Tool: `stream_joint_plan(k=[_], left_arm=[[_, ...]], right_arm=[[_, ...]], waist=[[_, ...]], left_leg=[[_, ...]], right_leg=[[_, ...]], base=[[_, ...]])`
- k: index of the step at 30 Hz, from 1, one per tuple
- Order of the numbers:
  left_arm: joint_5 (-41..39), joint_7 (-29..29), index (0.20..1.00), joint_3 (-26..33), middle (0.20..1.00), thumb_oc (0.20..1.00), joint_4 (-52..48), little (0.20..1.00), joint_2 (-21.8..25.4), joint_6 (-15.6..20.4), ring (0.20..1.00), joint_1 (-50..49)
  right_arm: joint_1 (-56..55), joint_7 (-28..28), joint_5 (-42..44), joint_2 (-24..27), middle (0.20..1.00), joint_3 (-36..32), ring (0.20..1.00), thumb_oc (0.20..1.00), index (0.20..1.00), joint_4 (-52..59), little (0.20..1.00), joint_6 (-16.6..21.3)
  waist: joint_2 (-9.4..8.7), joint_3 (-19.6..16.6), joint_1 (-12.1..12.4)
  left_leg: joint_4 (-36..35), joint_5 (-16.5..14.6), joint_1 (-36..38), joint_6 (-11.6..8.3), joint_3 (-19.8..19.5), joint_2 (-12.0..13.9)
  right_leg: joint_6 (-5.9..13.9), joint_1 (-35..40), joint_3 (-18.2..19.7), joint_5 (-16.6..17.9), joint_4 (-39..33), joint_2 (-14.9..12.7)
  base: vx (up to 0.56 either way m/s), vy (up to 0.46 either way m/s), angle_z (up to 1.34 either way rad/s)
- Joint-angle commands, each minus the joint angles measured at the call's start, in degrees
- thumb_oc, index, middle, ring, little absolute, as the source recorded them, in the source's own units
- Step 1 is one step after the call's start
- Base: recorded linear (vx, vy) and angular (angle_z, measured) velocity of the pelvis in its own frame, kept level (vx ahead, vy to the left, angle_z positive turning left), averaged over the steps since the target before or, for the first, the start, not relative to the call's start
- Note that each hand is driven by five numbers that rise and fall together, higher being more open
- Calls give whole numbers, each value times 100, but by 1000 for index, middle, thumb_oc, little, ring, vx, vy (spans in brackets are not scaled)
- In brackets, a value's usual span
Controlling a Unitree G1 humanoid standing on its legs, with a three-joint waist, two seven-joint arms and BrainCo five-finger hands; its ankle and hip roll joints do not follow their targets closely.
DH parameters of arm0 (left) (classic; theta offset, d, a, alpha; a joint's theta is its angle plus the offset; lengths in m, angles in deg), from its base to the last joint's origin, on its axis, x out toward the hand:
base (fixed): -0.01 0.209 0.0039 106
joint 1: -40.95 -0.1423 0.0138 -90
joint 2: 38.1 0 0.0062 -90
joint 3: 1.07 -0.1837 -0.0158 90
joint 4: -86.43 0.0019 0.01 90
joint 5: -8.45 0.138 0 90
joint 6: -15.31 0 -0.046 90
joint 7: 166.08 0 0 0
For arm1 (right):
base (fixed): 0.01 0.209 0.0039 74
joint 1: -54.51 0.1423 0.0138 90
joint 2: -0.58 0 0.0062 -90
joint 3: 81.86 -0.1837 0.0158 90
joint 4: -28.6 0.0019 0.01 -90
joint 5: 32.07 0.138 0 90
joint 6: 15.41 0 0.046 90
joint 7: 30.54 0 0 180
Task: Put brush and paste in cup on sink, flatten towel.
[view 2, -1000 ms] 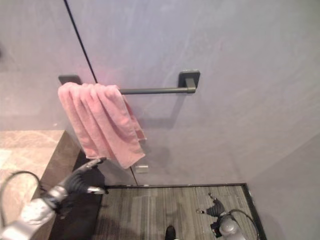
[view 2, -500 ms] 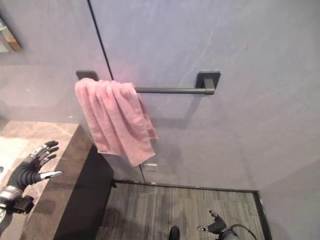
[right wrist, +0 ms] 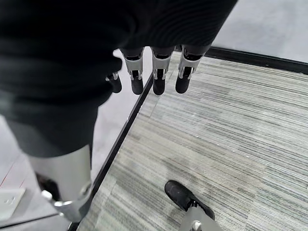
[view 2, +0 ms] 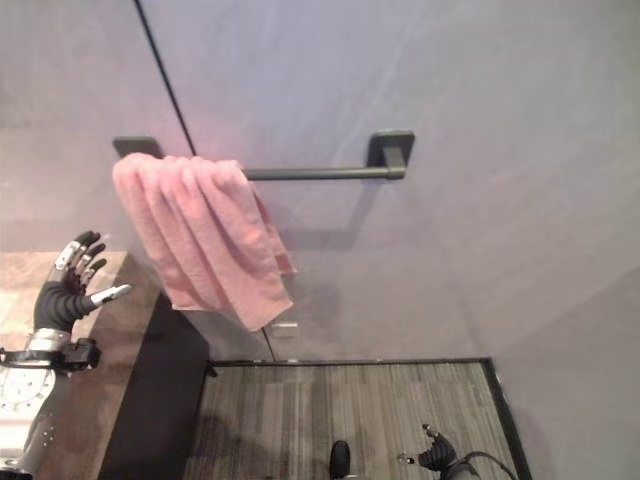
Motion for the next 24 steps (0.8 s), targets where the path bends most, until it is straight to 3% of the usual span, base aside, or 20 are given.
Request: stream_joint_plan(k=[1,8,11,14,16,19,24], left_arm=[[41,147,1000,55,1000,1000,-143,1000,292,316,1000,347],[45,292,1000,157,1000,1000,23,1000,311,315,1000,561],[-46,324,871,183,871,871,31,871,238,322,871,613],[-38,353,624,205,624,624,38,624,223,315,624,626],[-49,350,523,259,523,523,47,523,230,311,523,597],[-57,342,416,304,416,416,32,416,260,314,416,562],[-82,318,338,406,338,338,3,338,322,305,338,455]], right_arm=[[128,-45,-143,5,1000,124,1000,1000,1000,112,1000,7],[28,-84,-169,-19,1000,122,1000,1000,1000,190,1000,1],[-13,-82,-196,-13,1000,111,1000,1000,1000,214,1000,-10],[-20,-73,-221,0,1000,98,1000,1000,1000,177,1000,-20],[-38,-83,-234,9,1000,80,1000,1000,1000,167,1000,-27],[-31,-88,-229,17,1000,88,1000,1000,1000,177,1000,-26],[-40,-113,-274,41,1000,115,1000,1000,1000,198,1000,-29]], waist=[[-189,-16,-98],[-156,-50,-145],[-153,-57,-165],[-150,-66,-174],[-155,-68,-172],[-164,-67,-169],[-186,-55,-142]], left_leg=[[76,-158,14,154,79,-59],[76,-208,86,163,238,-53],[76,-214,104,167,260,-52],[76,-224,116,169,278,-49],[76,-226,131,164,287,-46],[76,-227,136,163,288,-42],[76,-229,157,155,271,-34]], right_leg=[[545,186,188,-228,28,-345],[556,162,341,-228,28,-303],[561,165,364,-233,28,-294],[564,164,379,-237,28,-290],[562,188,377,-243,28,-284],[562,198,374,-246,28,-283],[560,228,346,-251,28,-283]], base=[[30,20,-11],[29,16,-15],[16,7,-11],[7,6,-6],[0,0,0],[0,0,0],[0,0,0]])
